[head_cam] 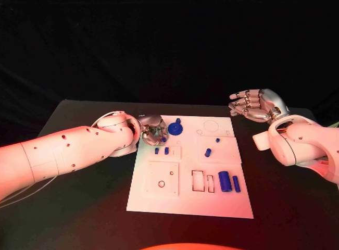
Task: Assemble the parts on the task board
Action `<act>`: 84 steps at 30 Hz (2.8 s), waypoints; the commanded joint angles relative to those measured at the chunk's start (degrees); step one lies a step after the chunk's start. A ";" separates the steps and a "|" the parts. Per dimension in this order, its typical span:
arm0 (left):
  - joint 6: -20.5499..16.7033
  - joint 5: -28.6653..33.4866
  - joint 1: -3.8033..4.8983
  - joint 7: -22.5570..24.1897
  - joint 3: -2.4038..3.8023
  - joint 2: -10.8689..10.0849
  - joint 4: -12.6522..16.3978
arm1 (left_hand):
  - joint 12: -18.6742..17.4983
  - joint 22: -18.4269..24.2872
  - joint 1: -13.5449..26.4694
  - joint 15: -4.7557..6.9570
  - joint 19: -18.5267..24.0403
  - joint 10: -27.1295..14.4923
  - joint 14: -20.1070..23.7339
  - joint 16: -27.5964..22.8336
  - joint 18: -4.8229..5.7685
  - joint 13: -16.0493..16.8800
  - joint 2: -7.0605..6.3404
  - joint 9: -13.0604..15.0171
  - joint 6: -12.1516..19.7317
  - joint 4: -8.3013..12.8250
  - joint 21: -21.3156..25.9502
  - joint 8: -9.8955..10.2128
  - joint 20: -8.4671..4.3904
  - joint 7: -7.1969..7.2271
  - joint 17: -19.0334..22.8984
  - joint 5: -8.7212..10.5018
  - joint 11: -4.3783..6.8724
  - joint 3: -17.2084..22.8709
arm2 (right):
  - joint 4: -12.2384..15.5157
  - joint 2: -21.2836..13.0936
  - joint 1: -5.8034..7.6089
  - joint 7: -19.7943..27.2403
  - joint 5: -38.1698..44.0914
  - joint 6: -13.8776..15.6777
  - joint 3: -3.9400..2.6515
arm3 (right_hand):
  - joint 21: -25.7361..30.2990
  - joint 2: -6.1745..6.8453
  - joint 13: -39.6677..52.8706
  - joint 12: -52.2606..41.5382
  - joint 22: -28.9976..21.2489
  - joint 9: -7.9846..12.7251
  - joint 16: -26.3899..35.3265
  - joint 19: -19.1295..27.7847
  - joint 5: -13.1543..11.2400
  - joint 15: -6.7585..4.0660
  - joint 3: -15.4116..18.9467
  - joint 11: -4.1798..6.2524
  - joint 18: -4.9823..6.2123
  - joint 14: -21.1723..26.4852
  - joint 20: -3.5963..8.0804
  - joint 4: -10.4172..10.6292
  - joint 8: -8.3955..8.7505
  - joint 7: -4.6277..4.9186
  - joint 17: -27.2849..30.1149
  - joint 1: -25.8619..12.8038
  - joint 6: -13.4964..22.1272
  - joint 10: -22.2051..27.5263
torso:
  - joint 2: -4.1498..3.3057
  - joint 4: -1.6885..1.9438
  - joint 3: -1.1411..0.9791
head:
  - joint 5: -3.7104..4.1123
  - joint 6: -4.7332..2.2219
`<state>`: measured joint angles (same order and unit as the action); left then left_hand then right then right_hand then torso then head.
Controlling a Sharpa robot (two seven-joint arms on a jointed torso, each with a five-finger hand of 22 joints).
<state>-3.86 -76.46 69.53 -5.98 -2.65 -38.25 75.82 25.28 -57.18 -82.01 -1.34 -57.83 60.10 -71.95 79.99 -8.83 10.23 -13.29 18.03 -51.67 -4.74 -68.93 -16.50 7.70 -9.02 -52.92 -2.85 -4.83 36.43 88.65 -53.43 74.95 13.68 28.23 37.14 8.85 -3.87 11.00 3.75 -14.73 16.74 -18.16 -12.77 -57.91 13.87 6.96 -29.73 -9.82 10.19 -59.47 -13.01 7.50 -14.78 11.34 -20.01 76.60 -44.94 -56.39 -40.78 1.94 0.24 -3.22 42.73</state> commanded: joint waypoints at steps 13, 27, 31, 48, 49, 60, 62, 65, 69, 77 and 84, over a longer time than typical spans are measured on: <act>1.64 0.56 -0.01 -1.84 0.03 -0.22 -0.07 | -1.04 0.11 1.27 -0.26 0.24 0.25 0.12 0.23 0.46 0.53 -1.26 -1.14 3.95 -0.61 0.54 3.05 0.09 -0.30 0.06 -0.07 -0.26 -0.41 | -0.01 -0.03 -0.05 0.91 0.10 0.21 -0.01 | 0.34 0.28 -0.13 1.15 -2.65 0.43 2.17 0.95 0.29 0.76 0.51 -0.81 0.24 0.61 -0.74 -0.83 0.99 2.88 1.24 -0.86 0.90 1.55 | 0.01 0.00 0.03 | 0.13 0.08; 0.87 0.55 -0.01 -2.25 0.09 -0.69 -0.80 | -1.56 0.22 1.27 -0.23 0.19 0.12 0.18 0.27 0.44 0.93 -1.29 -1.89 6.42 -0.91 0.77 4.71 0.12 0.10 0.21 -0.08 -0.19 -0.98 | -0.18 -0.14 -0.09 0.70 0.24 -0.30 -0.01 | 0.33 0.28 -0.11 1.17 -2.96 0.44 2.40 1.12 0.26 0.84 0.58 -0.84 0.24 0.76 -0.82 -0.88 0.98 2.90 1.41 -0.92 0.85 1.55 | -0.01 -0.02 0.03 | 0.12 0.07; -0.03 0.89 -0.01 -1.98 0.33 -1.32 -1.25 | -1.63 0.34 1.06 -0.20 0.27 0.11 0.27 0.24 0.40 1.03 -1.13 -1.83 5.91 -0.87 0.88 4.48 0.10 -0.04 0.39 -0.08 -0.18 -0.95 | -0.61 -0.18 -0.10 0.07 1.01 -1.44 -0.01 | 0.03 0.16 -0.07 1.11 -3.71 0.34 2.45 0.62 0.22 0.58 0.43 -0.58 0.39 -0.05 -0.70 -1.53 0.60 2.57 1.69 -0.44 0.04 1.16 | 0.01 -0.01 0.04 | 0.22 -0.05; -3.36 36.93 0.79 12.76 3.22 -8.39 -1.96 | 2.14 7.47 -1.74 -1.34 9.82 -6.11 6.15 -5.12 -1.73 4.27 2.44 -0.76 0.97 4.10 5.38 0.42 0.53 -1.76 12.33 -0.10 -2.11 2.31 | -4.41 0.45 -0.20 -12.16 33.97 -21.77 -0.01 | -15.81 0.06 0.00 3.63 4.22 1.30 -9.70 -16.53 -0.23 -6.36 3.13 4.11 0.01 -23.10 7.48 -5.76 0.74 -1.34 -6.53 -0.56 -7.89 -9.13 | 0.08 0.08 -0.08 | 3.27 -1.55; -3.40 39.41 0.81 13.91 3.25 -8.76 -1.66 | 1.97 7.56 -1.55 -1.45 9.92 -6.46 6.38 -5.44 -1.73 4.12 2.57 -0.82 1.28 4.01 5.54 0.51 0.63 -1.91 12.82 -0.10 -2.25 2.40 | -4.43 0.58 -0.35 -13.09 36.86 -22.48 -0.01 | -16.44 0.56 0.05 4.07 4.61 1.40 -10.94 -17.03 -0.16 -6.53 3.33 4.34 0.02 -23.89 7.50 -5.25 0.95 -1.44 -7.48 -1.32 -7.97 -9.16 | 0.07 0.06 -0.07 | 3.41 -1.60; -5.57 60.22 0.56 20.78 3.21 -11.34 3.13 | 2.97 9.62 -0.08 -1.51 11.15 -5.63 12.04 -12.89 -1.82 3.27 3.22 -0.22 0.74 3.83 8.83 -1.34 0.93 -1.93 23.28 -0.07 -2.15 1.37 | -3.94 2.33 -2.34 -20.11 56.97 -22.14 -0.02 | -33.78 3.27 0.12 8.98 20.29 1.77 -34.27 -19.62 -0.20 -6.51 -0.28 4.17 -1.31 -23.85 8.35 -4.67 3.10 -1.67 -25.07 -0.90 -8.87 -9.38 | 0.02 0.14 -0.10 | 4.42 -1.55; -5.64 61.30 0.49 21.21 3.19 -11.60 3.80 | 3.05 9.70 -0.01 -1.49 11.10 -5.55 11.98 -12.96 -1.82 3.25 3.23 -0.18 0.68 3.81 8.93 -1.45 0.91 -1.90 23.34 -0.07 -2.12 1.24 | -4.02 2.79 -2.72 -21.14 58.74 -21.84 -0.02 | -35.42 3.50 0.09 9.39 21.96 1.88 -36.03 -19.59 -0.23 -6.34 -0.27 3.96 -1.51 -23.84 8.21 -4.71 3.52 -1.52 -26.48 -0.93 -8.35 -8.95 | -0.01 0.07 -0.08 | 4.45 -1.60; -5.58 62.15 0.43 21.56 3.15 -11.87 4.52 | 3.11 9.86 0.23 -1.47 11.04 -5.51 11.90 -13.09 -1.80 3.20 3.20 -0.12 0.66 3.70 9.14 -1.59 0.89 -1.87 23.43 -0.07 -2.10 0.96 | -4.14 3.38 -3.17 -22.42 60.67 -21.56 -0.02 | -40.67 3.59 0.18 9.62 27.17 1.88 -41.18 -20.31 -0.23 -6.25 -0.28 3.90 -2.13 -24.50 8.02 -4.60 3.88 -1.48 -30.67 -1.06 -8.23 -9.02 | 0.03 0.11 -0.05 | 4.57 -1.59; -5.46 62.71 0.36 21.78 3.11 -12.22 5.23 | 3.13 9.93 0.32 -1.46 11.02 -5.51 11.87 -13.13 -1.80 3.18 3.20 -0.11 0.68 3.66 9.23 -1.62 0.89 -1.86 23.46 -0.07 -2.09 0.85 | -4.24 3.98 -3.59 -23.74 62.64 -21.41 -0.03 | -46.78 3.72 0.25 9.71 33.29 1.73 -46.98 -21.11 -0.23 -6.22 -0.37 3.96 -2.86 -25.12 7.84 -4.40 4.04 -1.53 -35.35 -1.24 -8.58 -9.40 | 0.01 0.06 -0.03 | 4.69 -1.50; -5.48 63.13 0.31 22.10 3.10 -12.78 5.80 | 3.20 10.27 0.67 -1.42 10.67 -5.53 11.36 -13.08 -1.80 3.05 3.19 -0.03 0.85 3.46 9.60 -1.79 0.86 -1.82 23.53 -0.06 -2.04 0.29 | -3.87 4.71 -3.92 -23.76 63.50 -20.14 -0.03 | -53.38 3.56 0.40 9.49 39.93 1.38 -52.48 -22.17 -0.22 -6.37 -0.84 4.18 -3.71 -25.79 7.75 -4.07 3.86 -1.72 -39.85 -1.38 -9.42 -10.49 | 0.00 0.09 0.03 | 4.56 -1.36; -5.43 63.34 0.30 22.18 3.09 -13.03 5.98 | 3.21 10.37 0.76 -1.41 10.57 -5.54 11.25 -13.07 -1.80 3.01 3.19 -0.01 0.89 3.41 9.71 -1.84 0.86 -1.81 23.54 -0.07 -2.03 0.15 | -3.57 5.29 -4.18 -23.57 63.39 -20.06 -0.03 | -59.91 2.63 0.83 8.78 46.51 0.61 -57.63 -23.51 -0.13 -6.97 -2.70 4.98 -4.66 -26.65 8.02 -4.15 2.88 -2.42 -44.43 -0.78 -11.32 -12.95 | 0.03 0.13 0.09 | 4.41 -1.27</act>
<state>-9.22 -14.25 69.82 14.95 0.42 -51.24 81.59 28.12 -46.86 -81.71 -2.86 -46.98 54.29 -60.41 67.11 -9.90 13.28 -10.12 17.97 -50.58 -1.35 -59.55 -18.12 8.49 -10.74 -29.45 -2.85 -6.96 36.98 84.98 -48.20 70.91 -9.52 90.18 17.08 8.78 -63.37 14.32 4.54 -5.79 62.84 -17.49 -70.07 -80.97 13.63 0.48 -32.15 -4.80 6.59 -83.96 -4.91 3.39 -11.70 8.84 -64.15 75.44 -55.91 -69.01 -40.76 2.04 0.28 1.26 41.42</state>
